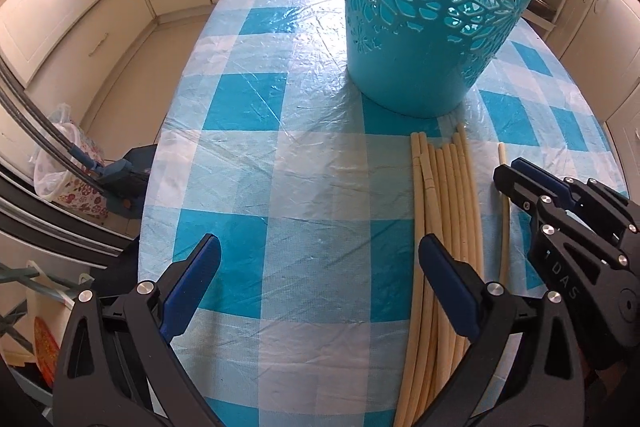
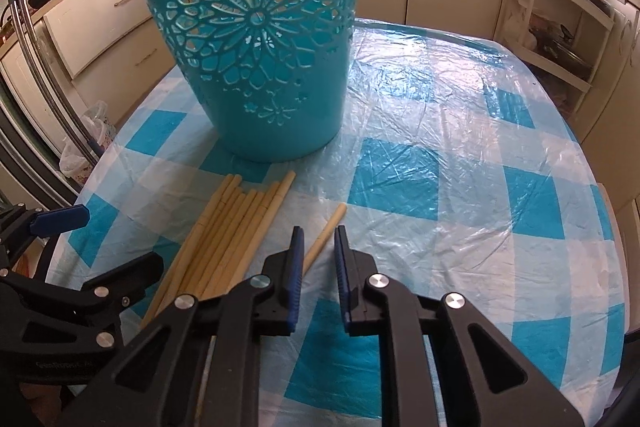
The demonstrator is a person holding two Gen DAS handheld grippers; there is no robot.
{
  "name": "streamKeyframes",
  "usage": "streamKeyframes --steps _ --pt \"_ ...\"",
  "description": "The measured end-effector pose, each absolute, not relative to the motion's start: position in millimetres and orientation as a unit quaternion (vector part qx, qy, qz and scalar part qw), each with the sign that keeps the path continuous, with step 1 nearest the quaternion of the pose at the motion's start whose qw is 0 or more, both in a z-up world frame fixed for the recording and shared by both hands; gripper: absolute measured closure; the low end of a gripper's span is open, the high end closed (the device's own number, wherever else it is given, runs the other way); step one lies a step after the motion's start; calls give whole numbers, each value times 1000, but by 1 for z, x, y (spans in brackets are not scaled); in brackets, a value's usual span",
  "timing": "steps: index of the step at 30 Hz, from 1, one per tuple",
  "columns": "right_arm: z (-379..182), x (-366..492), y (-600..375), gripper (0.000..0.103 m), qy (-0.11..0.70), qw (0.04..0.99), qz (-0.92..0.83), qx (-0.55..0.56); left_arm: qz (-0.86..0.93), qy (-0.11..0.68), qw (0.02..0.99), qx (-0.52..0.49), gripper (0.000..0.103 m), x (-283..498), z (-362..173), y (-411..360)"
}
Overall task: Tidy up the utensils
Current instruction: 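Move the left gripper toward the wooden chopsticks beside the teal basket, then close the left gripper on a single wooden chopstick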
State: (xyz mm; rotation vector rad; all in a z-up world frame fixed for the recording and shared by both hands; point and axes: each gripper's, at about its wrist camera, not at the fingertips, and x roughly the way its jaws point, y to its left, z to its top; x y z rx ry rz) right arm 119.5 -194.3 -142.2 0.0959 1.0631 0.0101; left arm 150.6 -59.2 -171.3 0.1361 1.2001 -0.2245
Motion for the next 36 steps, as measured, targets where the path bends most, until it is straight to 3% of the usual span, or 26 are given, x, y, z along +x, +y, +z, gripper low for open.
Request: streamKeyframes --steps 18,21,24,26,28,36 --pt "-140 127 -197 90 535 842 72 8 -84 567 815 89 11 185 -182 -69" --pt "-141 129 -206 91 540 839 64 5 -103 570 811 78 27 195 -181 -73" --pt "-141 129 -212 91 539 840 60 25 -122 567 811 80 52 198 -176 -82" --pt "-140 128 -207 92 540 839 67 17 -140 565 808 86 82 199 -174 -88" --pt "-140 125 -202 92 541 838 74 9 -152 570 803 86 97 200 -173 -92" --pt "-144 110 -214 94 521 849 54 65 -171 564 807 23 98 213 -149 -53"
